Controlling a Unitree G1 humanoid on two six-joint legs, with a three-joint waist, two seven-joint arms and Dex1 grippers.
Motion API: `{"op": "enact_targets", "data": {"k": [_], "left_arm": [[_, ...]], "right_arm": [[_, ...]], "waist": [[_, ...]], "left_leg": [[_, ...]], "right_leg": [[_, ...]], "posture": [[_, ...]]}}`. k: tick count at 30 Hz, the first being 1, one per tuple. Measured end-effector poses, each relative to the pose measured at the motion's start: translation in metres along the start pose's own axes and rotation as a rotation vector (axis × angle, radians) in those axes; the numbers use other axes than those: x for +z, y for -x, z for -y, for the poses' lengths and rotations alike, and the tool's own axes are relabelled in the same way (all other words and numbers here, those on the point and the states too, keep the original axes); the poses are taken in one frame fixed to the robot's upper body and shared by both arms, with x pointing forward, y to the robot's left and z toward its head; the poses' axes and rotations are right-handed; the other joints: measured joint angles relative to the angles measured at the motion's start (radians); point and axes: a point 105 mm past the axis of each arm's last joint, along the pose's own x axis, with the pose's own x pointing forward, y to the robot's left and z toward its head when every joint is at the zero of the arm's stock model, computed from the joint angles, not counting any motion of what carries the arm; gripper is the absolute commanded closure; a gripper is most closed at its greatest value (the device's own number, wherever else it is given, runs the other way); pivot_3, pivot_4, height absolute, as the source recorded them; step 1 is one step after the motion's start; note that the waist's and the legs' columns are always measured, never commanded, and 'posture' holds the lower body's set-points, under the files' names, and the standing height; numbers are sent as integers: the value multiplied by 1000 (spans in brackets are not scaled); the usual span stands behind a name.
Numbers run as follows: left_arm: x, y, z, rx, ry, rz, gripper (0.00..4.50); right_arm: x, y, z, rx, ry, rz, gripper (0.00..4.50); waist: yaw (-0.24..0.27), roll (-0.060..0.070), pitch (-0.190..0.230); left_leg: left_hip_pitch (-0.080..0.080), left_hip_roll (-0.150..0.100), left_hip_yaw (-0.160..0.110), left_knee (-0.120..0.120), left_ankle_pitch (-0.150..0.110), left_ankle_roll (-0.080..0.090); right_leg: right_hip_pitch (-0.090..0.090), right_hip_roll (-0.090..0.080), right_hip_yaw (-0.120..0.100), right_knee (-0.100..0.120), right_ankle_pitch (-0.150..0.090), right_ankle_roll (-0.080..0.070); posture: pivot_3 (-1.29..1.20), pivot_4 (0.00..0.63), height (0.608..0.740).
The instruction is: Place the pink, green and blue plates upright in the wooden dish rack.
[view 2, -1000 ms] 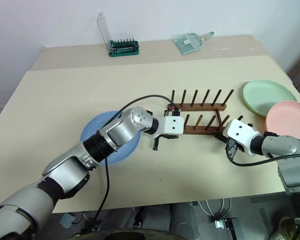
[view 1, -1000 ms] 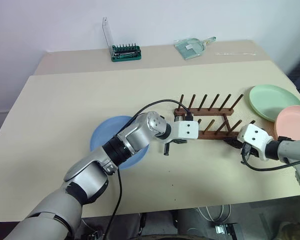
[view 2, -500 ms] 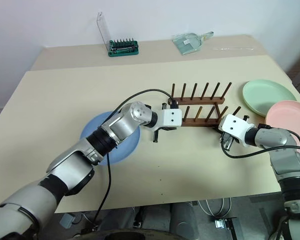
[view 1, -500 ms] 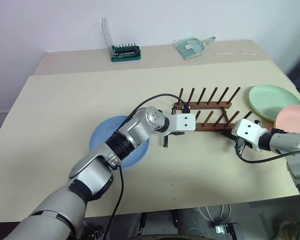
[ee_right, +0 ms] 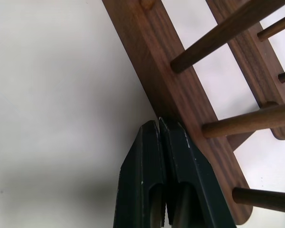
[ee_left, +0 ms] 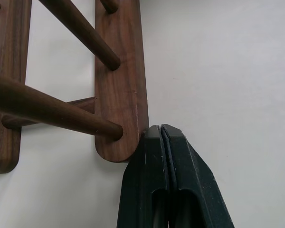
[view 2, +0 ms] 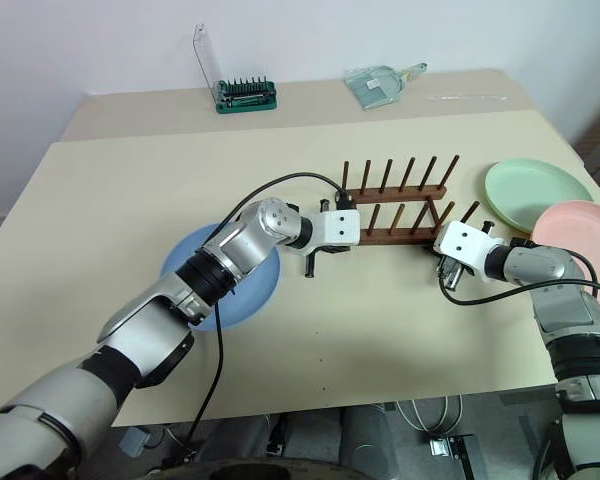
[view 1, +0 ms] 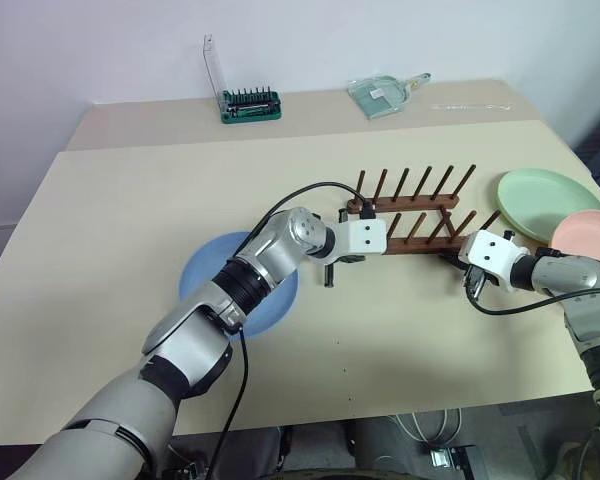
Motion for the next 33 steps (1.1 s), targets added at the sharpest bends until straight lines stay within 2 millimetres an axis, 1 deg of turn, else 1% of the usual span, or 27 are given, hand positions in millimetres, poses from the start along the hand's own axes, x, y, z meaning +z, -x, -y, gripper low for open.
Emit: {"op": "enact_targets", "data": {"k": [5, 7, 9, 10, 11, 12, 13, 14, 15, 16, 17, 18, 20, 21, 22, 23, 26, 28, 30, 33], "left_arm": [[-1, 1, -2, 5, 11, -1, 4500], [-2, 5, -1, -5, 58, 11, 4500], [1, 11, 3, -36, 138, 61, 4500], [5, 18, 6, -66, 200, 110, 4500], [6, 27, 9, -100, 249, 143, 4255], [7, 38, 13, -144, 286, 173, 3984], [5, 53, 17, -201, 319, 200, 3674], [2, 67, 20, -237, 343, 211, 3215], [-2, 79, 21, -254, 367, 215, 2712], [-4, 92, 18, -253, 400, 243, 2224], [-3, 101, 14, -245, 437, 282, 1761], [-1, 114, 6, -232, 492, 348, 1220], [4, 141, -6, -226, 542, 457, 180], [7, 151, -12, -216, 547, 493, 0], [11, 161, -17, -199, 541, 530, 0], [13, 166, -20, -190, 535, 557, 0], [8, 164, -22, -184, 556, 564, 0], [4, 162, -23, -182, 573, 557, 0], [6, 163, -22, -190, 572, 570, 0], [19, 171, -15, -252, 532, 642, 0]], "right_arm": [[1, 0, 0, 1, 10, 5, 4431], [5, 2, -5, 10, -10, 28, 4431], [10, 8, -13, 22, -58, 68, 4431], [14, 15, -17, 26, -121, 103, 4431], [19, 20, -20, 31, -178, 133, 4486], [24, 27, -23, 35, -232, 162, 4231], [28, 36, -25, 38, -304, 193, 3933], [31, 44, -26, 39, -370, 212, 3612], [32, 52, -26, 37, -421, 220, 3099], [33, 63, -25, 24, -457, 218, 2655], [35, 70, -23, 7, -482, 231, 2214], [43, 80, -14, -33, -503, 267, 1662], [53, 100, 5, -148, -506, 301, 598], [53, 107, 12, -205, -512, 292, 103], [49, 112, 18, -263, -532, 272, 37], [44, 114, 22, -304, -548, 245, 37], [20, 117, 24, -398, -572, 125, 37], [0, 118, 22, -429, -577, 18, 37], [-19, 117, 14, -411, -553, -103, 37], [-34, 118, 10, -415, -563, -171, 37]], "waist": [[-1, 0, 0], [0, 0, 0], [1, 0, 0], [1, 0, 0], [2, 0, 0], [1, 1, 0], [-2, 1, 0], [-4, 1, 0], [-6, 1, 0], [-4, 2, 0], [-2, 1, 0], [1, 1, 0], [2, 1, 0], [3, 1, 0], [3, 1, 0], [4, 1, 0], [6, 1, 0], [4, 1, 0], [3, 1, 0], [-1, 1, 0]], "left_leg": [[0, 0, 0, 0, 0, 0], [-1, 0, 0, 0, 0, 0], [-2, 0, -1, -1, 0, 0], [-3, 0, -1, -1, 0, 0], [-3, 0, -1, -1, 0, 1], [-4, 0, -1, -1, 0, 1], [-4, 0, -1, -1, -1, 1], [-4, 0, -1, -1, -1, 1], [-4, 0, -1, -1, -1, 1], [-3, 0, -1, -1, -1, 1], [-3, 0, -1, 0, -1, 1], [-3, 0, -1, 0, -1, 2], [-2, 0, -1, 0, -2, 2], [-2, 1, -1, 0, -1, 2], [-1, 1, -1, 0, -1, 2], [-1, 1, -1, 0, -1, 1], [-1, 0, -1, 0, 0, 0], [-1, 0, 0, 0, 0, 0], [-1, 0, 0, 0, 0, 0], [-2, 0, 0, 0, 0, 0]], "right_leg": [[-1, 0, 0, 0, 0, 0], [-1, 0, 0, 0, 0, 0], [-2, 0, 0, 1, 0, 0], [-3, 0, 0, 1, 0, 0], [-4, 0, 0, 1, 0, 0], [-5, 0, 0, 2, 0, 0], [-6, 0, 0, 2, 0, 0], [-6, 0, 1, 2, 0, 0], [-6, 0, 1, 3, 0, -1], [-5, 0, 1, 3, 0, -1], [-5, 0, 1, 2, 0, -1], [-4, 0, 1, 2, 0, -1], [-4, 0, 1, 2, 0, -1], [-3, 1, 0, 2, 0, -1], [-3, 1, 0, 2, 0, -1], [-2, 1, 1, 2, 0, -1], [-2, 0, 0, 1, 0, -1], [-2, 0, 1, 1, 0, -1], [-3, 0, 1, 1, 0, -1], [-3, 0, 1, 1, 0, -1]], "posture": [[0, 150, 740], [0, 150, 740], [0, 150, 740], [0, 150, 740], [0, 150, 740], [0, 150, 740], [0, 150, 740], [0, 150, 740], [0, 150, 740], [0, 150, 740], [0, 150, 740], [0, 150, 740], [0, 150, 740], [0, 150, 740], [0, 150, 740], [0, 150, 740], [0, 150, 740], [0, 150, 740], [0, 150, 740], [0, 150, 740]]}}
